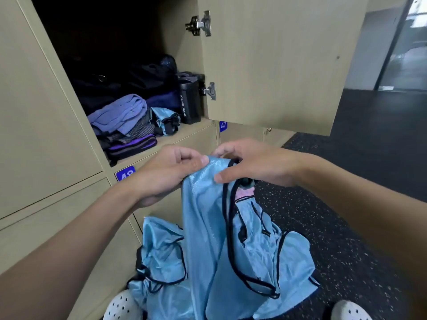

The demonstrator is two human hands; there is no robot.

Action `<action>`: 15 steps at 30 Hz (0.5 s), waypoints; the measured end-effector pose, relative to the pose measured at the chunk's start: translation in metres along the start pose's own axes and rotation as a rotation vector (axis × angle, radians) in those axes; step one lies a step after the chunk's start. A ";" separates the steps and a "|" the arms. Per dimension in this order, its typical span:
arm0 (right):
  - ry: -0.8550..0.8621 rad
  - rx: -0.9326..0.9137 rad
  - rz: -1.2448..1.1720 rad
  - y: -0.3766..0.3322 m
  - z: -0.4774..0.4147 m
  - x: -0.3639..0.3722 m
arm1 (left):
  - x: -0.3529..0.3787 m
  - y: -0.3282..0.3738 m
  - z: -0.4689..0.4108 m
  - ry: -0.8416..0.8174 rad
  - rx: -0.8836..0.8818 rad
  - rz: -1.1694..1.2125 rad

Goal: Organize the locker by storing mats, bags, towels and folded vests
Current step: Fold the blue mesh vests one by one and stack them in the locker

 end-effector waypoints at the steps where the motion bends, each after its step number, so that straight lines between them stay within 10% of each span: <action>1: -0.023 0.025 -0.014 0.004 0.001 0.000 | -0.004 0.001 -0.001 0.021 0.009 0.004; 15: 0.192 0.000 -0.529 0.006 0.015 -0.022 | 0.001 0.009 0.017 -0.009 -0.064 -0.006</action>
Point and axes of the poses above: each hand's wrist, its own z-axis away from the middle knuckle, its own x-axis out of the palm, y = z × x, the point moved 9 cm from there along -z, towards the middle knuckle, and after that the axes turned 5 degrees about x, right-handed, at the moved point
